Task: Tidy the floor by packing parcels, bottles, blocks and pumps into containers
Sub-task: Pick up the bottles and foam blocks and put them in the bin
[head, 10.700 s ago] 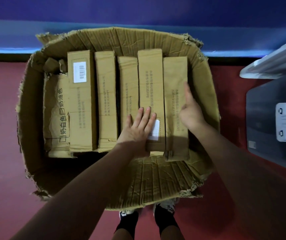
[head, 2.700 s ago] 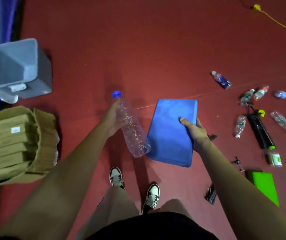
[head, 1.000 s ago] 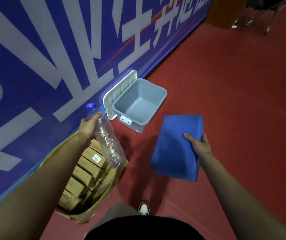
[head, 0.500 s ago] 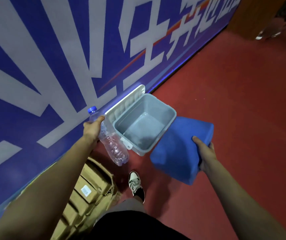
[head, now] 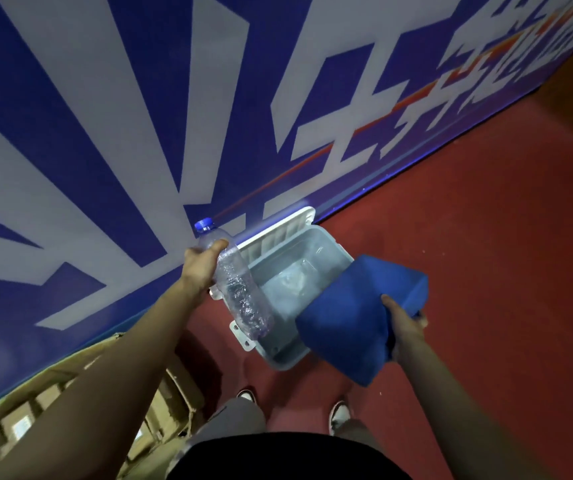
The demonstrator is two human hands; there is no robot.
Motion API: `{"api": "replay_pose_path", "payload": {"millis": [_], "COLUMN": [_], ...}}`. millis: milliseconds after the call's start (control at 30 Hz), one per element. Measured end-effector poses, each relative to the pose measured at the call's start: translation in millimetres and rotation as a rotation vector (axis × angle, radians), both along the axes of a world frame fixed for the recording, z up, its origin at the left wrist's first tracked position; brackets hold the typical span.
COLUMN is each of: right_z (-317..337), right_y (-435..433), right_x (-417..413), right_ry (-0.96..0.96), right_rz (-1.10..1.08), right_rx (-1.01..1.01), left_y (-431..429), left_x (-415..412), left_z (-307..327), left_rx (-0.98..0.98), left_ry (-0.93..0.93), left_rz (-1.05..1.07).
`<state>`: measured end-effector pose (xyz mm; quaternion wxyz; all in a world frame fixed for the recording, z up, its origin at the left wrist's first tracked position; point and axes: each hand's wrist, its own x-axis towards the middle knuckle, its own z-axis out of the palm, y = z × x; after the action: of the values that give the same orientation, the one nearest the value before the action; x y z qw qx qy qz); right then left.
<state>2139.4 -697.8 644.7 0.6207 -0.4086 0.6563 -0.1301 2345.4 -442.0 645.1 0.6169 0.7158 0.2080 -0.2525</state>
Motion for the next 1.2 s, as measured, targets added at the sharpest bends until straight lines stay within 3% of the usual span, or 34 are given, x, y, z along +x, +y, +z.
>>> {"api": "replay_pose_path", "payload": {"millis": [167, 400, 533, 700, 867, 1200], "right_z": [-26, -72, -134, -127, -219, -464], "right_y": [-44, -109, -154, -134, -114, -59], "right_x": [48, 97, 112, 142, 173, 213], "right_ry": [-0.036, 0.056, 0.108, 0.194, 0.257, 0.21], "right_rz": [0.174, 0.408, 0.466, 0.515, 0.532, 0.582], "right_rx": [-0.022, -0.011, 0.055, 0.184, 0.203, 0.25], "left_y": [-18, -55, -88, -112, -117, -122], "left_x": [4, -46, -76, -74, -69, -60], "left_z": [-13, -52, -69, -100, -191, -413], "left_rx": [0.016, 0.039, 0.095, 0.201, 0.21, 0.217], "left_ry": [0.016, 0.072, 0.08, 0.014, -0.01, -0.103], "left_rz": [0.135, 0.452, 0.597, 0.579, 0.458, 0.493]}}
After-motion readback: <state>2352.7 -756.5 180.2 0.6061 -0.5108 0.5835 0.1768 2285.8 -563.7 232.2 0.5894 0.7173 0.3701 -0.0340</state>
